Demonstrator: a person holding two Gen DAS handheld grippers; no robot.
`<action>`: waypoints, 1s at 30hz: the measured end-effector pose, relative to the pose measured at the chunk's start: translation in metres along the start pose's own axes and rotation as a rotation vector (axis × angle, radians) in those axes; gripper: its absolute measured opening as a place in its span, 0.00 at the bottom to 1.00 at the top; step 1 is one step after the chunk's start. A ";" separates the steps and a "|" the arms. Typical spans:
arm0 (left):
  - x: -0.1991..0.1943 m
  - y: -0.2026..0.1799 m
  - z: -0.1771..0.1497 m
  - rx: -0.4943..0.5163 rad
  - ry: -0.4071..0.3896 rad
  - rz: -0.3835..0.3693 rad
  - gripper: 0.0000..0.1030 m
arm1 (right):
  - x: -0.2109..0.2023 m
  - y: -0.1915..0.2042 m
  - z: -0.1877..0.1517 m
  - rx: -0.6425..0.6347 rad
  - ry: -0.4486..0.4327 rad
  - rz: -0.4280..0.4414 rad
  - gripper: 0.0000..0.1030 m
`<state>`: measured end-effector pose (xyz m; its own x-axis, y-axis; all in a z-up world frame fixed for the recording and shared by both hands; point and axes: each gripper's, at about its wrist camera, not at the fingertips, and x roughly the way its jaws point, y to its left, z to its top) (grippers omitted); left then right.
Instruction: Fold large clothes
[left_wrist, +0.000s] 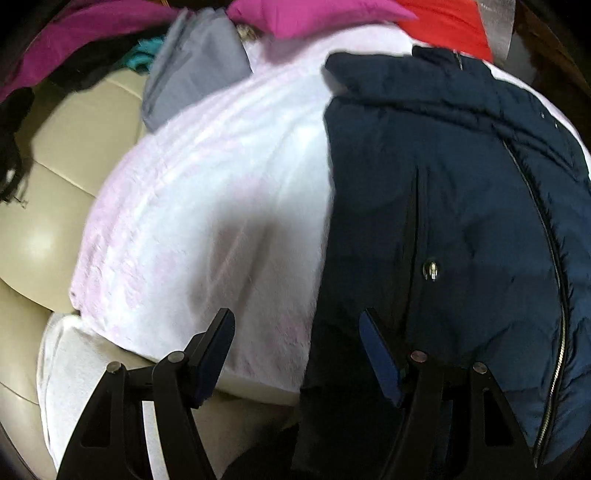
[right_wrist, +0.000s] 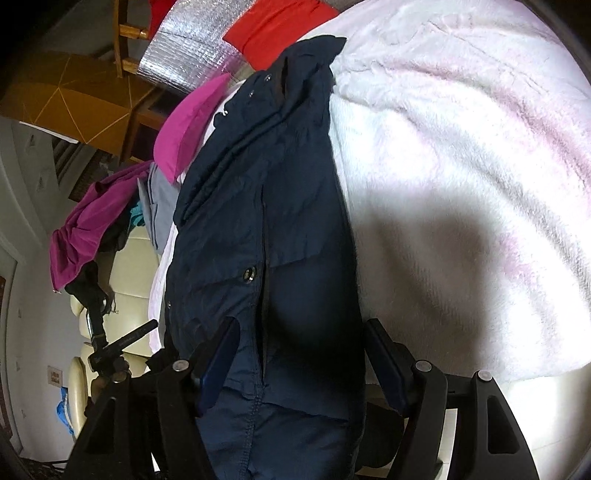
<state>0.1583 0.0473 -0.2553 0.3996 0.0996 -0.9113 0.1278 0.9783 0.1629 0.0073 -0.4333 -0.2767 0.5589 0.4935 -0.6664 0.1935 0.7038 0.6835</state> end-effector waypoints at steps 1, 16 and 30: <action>0.004 0.002 0.000 -0.010 0.026 -0.021 0.69 | 0.000 -0.002 0.001 0.003 0.003 0.003 0.71; 0.034 0.029 -0.012 -0.126 0.217 -0.233 0.69 | 0.006 -0.001 -0.023 0.000 0.062 0.022 0.70; 0.064 0.072 -0.027 -0.237 0.391 -0.436 0.67 | 0.007 0.002 -0.025 0.022 0.055 0.029 0.69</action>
<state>0.1685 0.1293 -0.3119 -0.0110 -0.3020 -0.9532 -0.0181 0.9532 -0.3018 -0.0088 -0.4161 -0.2876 0.5196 0.5416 -0.6609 0.1954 0.6777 0.7090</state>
